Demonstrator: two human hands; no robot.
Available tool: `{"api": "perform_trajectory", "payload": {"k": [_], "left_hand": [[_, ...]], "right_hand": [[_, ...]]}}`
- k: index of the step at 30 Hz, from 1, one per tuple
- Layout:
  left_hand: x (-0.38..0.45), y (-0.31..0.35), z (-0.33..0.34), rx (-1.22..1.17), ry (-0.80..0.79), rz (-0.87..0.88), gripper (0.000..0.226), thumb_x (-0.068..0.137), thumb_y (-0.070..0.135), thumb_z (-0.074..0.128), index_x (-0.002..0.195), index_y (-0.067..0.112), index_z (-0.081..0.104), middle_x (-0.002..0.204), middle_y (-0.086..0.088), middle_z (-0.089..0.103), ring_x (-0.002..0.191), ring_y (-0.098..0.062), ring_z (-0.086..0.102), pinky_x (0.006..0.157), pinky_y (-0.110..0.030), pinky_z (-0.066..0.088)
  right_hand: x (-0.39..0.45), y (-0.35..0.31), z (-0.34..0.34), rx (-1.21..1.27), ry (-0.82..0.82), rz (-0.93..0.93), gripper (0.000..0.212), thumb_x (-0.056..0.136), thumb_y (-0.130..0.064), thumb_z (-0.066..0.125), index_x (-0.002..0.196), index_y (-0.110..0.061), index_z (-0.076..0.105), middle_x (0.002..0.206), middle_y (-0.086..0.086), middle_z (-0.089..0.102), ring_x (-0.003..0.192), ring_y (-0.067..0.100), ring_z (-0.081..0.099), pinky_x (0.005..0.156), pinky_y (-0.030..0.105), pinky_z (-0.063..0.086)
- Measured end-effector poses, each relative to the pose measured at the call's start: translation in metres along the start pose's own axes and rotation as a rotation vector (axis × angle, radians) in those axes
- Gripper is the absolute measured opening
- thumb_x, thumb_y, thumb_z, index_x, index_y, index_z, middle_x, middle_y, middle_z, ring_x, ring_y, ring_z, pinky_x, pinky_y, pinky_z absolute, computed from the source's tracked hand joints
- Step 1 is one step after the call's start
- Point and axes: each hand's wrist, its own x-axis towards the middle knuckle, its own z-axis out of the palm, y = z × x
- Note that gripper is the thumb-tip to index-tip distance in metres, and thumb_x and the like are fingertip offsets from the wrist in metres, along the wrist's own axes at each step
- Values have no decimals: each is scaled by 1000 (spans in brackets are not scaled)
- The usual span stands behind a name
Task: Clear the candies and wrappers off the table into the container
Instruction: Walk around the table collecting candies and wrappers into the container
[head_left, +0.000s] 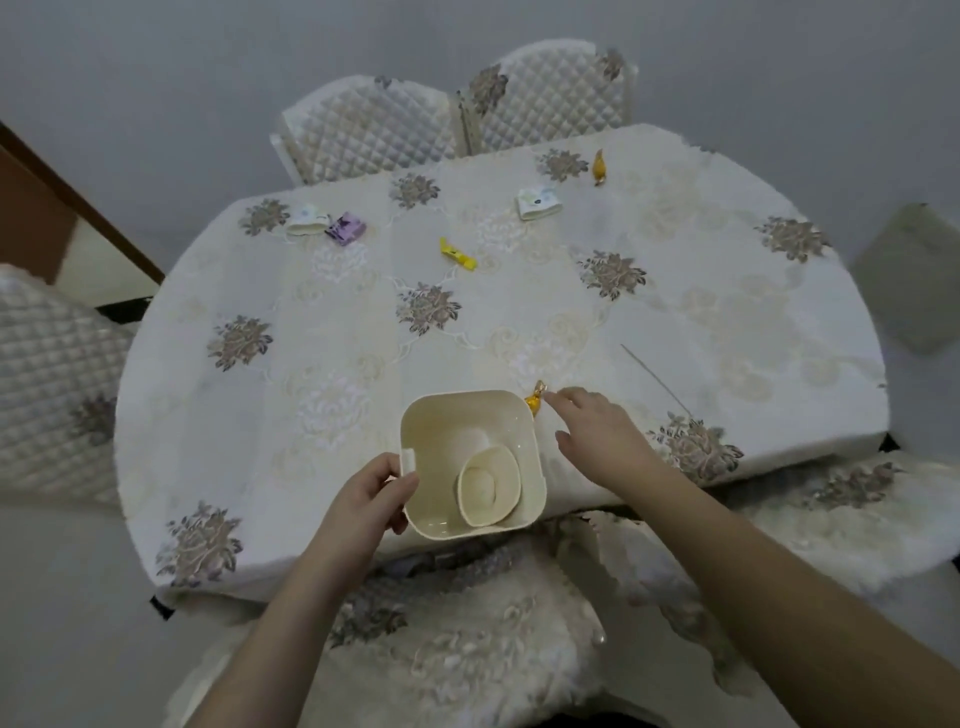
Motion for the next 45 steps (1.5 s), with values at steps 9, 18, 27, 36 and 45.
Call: {"api": "perform_trajectory", "payload": {"k": [9, 18, 27, 36, 45], "left_hand": [[-8, -16, 31, -158, 168, -110, 54, 78, 37, 64, 101, -10, 53, 79, -17, 53, 73, -26, 50, 68, -42, 44], [-25, -27, 36, -191, 280, -119, 44, 80, 31, 62, 91, -10, 50, 70, -11, 53, 63, -19, 51, 55, -26, 45], [-34, -28, 37, -200, 302, -98, 43, 80, 31, 60, 92, -10, 50, 70, -12, 51, 60, -18, 49, 51, -25, 42], [-32, -24, 40, -189, 252, -103, 24, 83, 31, 62, 76, 13, 48, 55, 5, 45, 50, -15, 40, 51, -29, 31], [-33, -23, 32, -118, 115, -75, 37, 74, 47, 65, 79, 13, 52, 61, 1, 56, 56, -19, 53, 53, -32, 44]], "right_hand": [[65, 10, 41, -93, -134, -178, 68, 93, -1, 42, 152, -22, 15, 161, 5, 18, 145, 26, 20, 115, 43, 20], [74, 23, 68, -269, -15, -199, 32, 89, -8, 46, 119, -17, 53, 118, 8, 55, 111, 28, 49, 98, 39, 34], [49, 21, 35, 186, -10, 1, 29, 93, -28, 55, 119, -17, 56, 113, 5, 52, 82, 25, 58, 69, 34, 46], [-22, -8, -51, 452, 129, -161, 20, 86, -35, 62, 105, -30, 63, 90, -11, 55, 81, 6, 55, 70, 22, 44], [-43, -92, -54, 108, 37, -344, 29, 86, -29, 60, 113, -18, 63, 103, 4, 57, 91, 23, 58, 77, 34, 49]]}}
